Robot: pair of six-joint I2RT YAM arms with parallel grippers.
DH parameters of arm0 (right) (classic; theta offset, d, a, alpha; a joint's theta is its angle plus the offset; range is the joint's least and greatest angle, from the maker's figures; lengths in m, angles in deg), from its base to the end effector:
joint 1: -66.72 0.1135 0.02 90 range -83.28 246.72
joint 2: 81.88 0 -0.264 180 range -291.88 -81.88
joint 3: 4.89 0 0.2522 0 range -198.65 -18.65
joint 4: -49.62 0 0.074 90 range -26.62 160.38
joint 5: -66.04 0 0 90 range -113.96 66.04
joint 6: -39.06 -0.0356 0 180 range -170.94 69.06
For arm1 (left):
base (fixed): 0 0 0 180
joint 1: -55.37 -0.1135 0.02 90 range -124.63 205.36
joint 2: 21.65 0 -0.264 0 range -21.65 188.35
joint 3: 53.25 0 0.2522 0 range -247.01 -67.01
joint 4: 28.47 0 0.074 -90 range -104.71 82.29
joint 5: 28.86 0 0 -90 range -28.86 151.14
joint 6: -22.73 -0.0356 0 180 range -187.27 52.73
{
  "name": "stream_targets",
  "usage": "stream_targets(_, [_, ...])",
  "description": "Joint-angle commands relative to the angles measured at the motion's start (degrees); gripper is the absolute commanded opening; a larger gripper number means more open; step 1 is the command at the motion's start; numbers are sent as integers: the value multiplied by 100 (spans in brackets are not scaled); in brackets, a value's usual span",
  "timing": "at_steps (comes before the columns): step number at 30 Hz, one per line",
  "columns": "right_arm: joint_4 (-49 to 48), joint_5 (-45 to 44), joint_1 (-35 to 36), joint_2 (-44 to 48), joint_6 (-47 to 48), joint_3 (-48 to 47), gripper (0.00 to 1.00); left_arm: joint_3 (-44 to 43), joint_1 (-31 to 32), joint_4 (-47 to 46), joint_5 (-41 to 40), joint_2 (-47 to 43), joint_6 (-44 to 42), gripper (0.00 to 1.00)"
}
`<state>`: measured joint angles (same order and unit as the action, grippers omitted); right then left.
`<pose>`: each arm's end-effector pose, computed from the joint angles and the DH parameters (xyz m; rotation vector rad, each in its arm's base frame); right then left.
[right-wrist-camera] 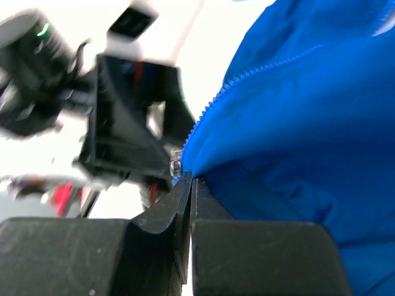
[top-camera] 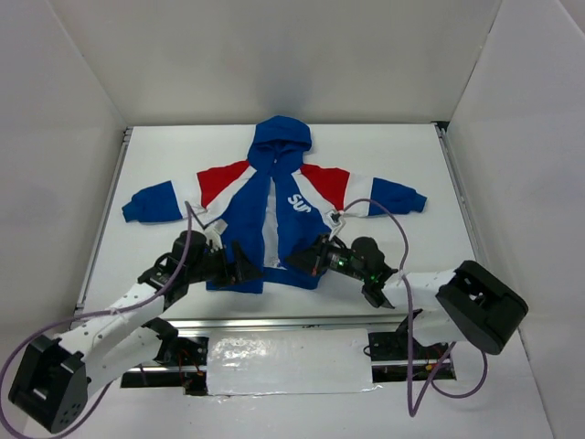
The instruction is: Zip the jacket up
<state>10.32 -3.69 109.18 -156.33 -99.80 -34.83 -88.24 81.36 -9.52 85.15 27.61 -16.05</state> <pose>0.1658 0.1684 0.1813 -0.1997 1.8785 1.4503 0.1566 -0.0924 0.1930 -0.2490 2.3460 -1.1798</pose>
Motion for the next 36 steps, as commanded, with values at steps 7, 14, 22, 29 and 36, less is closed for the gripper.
stream_targets(7, [-4793,2017,-264,-1467,-968,660,0,-531,1135,-537,-1178,874,301,81])
stream_targets(14, [-3495,1814,-387,-459,-529,696,0,-654,1320,218,-2100,884,397,73])
stream_targets(22, [309,400,-379,1300,684,485,0,-1066,1784,904,-2847,1322,424,59])
stream_targets(29, [2140,-383,-387,2338,1054,108,0,-1884,2585,1862,-3912,2044,661,59])
stream_targets(36, [2713,-481,-379,2409,1010,36,0,-2131,2832,2565,-4422,2194,775,59])
